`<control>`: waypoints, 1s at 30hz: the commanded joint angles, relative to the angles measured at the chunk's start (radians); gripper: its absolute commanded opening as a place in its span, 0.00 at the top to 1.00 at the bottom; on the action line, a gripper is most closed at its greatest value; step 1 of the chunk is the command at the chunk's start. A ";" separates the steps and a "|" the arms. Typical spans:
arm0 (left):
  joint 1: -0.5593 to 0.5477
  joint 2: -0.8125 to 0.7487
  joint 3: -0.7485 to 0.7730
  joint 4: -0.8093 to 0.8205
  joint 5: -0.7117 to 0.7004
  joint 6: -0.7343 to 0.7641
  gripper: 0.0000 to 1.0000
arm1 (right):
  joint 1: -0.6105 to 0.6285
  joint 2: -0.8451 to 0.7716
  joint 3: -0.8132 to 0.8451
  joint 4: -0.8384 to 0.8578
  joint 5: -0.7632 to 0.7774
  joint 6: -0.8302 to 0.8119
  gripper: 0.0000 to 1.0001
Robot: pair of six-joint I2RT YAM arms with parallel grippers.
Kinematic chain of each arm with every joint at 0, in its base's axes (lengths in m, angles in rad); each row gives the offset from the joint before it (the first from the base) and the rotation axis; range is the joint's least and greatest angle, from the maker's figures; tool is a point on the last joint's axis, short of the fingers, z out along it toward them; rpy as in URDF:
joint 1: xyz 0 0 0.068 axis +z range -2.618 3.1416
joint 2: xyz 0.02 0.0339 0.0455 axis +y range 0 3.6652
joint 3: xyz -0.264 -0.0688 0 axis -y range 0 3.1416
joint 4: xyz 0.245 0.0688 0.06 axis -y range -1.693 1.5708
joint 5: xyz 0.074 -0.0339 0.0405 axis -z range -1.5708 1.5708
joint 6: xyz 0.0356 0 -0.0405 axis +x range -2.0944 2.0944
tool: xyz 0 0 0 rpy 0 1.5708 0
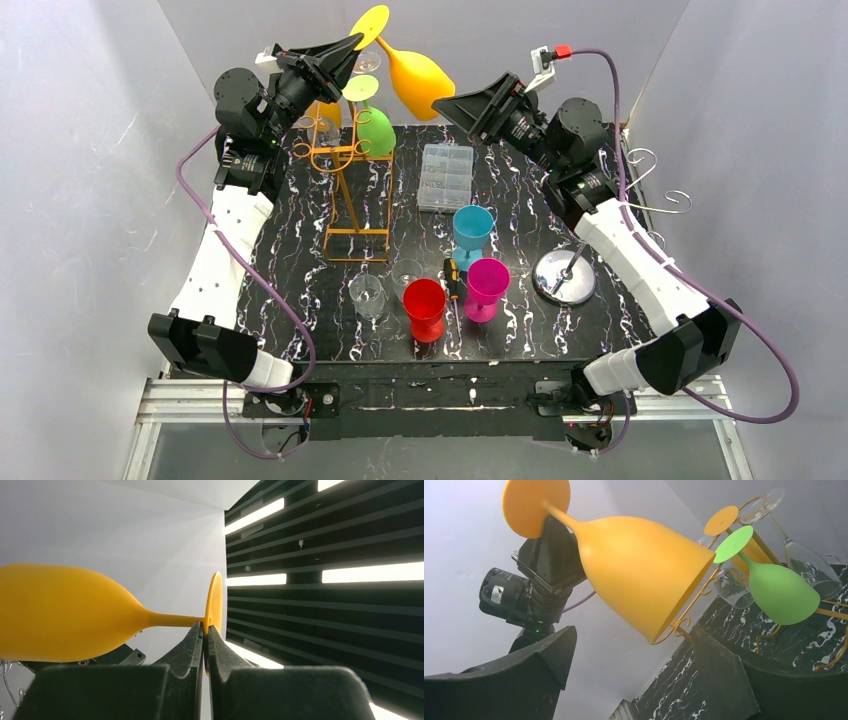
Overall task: Take the wine glass off the wine glass rack
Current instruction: Place the wine glass at the center of the board.
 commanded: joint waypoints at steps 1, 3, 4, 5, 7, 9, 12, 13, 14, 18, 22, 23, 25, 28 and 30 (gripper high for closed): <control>-0.009 -0.015 0.001 0.051 -0.004 -0.016 1.00 | -0.005 0.003 0.003 0.144 -0.020 0.015 0.08; -0.015 -0.012 -0.011 0.078 -0.012 -0.036 1.00 | -0.004 0.025 -0.008 0.237 -0.048 0.065 0.12; -0.017 -0.011 -0.022 0.102 -0.017 -0.051 1.00 | -0.004 0.033 -0.016 0.284 -0.057 0.095 0.14; -0.020 -0.009 -0.030 0.122 -0.022 -0.064 1.00 | -0.005 0.041 -0.026 0.337 -0.065 0.123 0.17; -0.023 -0.006 -0.042 0.145 -0.025 -0.079 1.00 | -0.005 0.052 -0.042 0.413 -0.066 0.170 0.22; -0.025 -0.009 -0.050 0.159 -0.031 -0.090 1.00 | -0.005 0.058 -0.060 0.482 -0.059 0.210 0.27; -0.025 -0.014 -0.067 0.185 -0.041 -0.110 1.00 | -0.005 0.057 -0.080 0.552 -0.037 0.239 0.37; -0.025 -0.017 -0.074 0.198 -0.046 -0.117 1.00 | -0.005 0.053 -0.091 0.568 -0.028 0.246 0.39; -0.025 -0.018 -0.083 0.207 -0.050 -0.123 1.00 | -0.005 0.050 -0.099 0.582 -0.017 0.251 0.42; -0.029 -0.017 -0.101 0.231 -0.050 -0.127 1.00 | -0.005 0.038 -0.118 0.613 0.016 0.259 0.62; -0.031 -0.023 -0.117 0.242 -0.046 -0.095 0.91 | -0.005 0.028 -0.112 0.606 0.043 0.256 0.84; -0.032 -0.029 -0.123 0.241 -0.047 -0.070 0.83 | -0.005 0.025 -0.106 0.595 0.044 0.253 0.89; -0.032 -0.050 -0.145 0.240 -0.047 -0.013 0.71 | -0.005 0.016 -0.094 0.566 0.050 0.238 0.97; -0.031 -0.095 -0.195 0.233 -0.037 0.082 0.48 | -0.005 -0.023 -0.083 0.460 0.073 0.187 0.99; -0.032 -0.113 -0.214 0.218 -0.019 0.132 0.31 | -0.005 -0.058 -0.067 0.360 0.097 0.132 0.99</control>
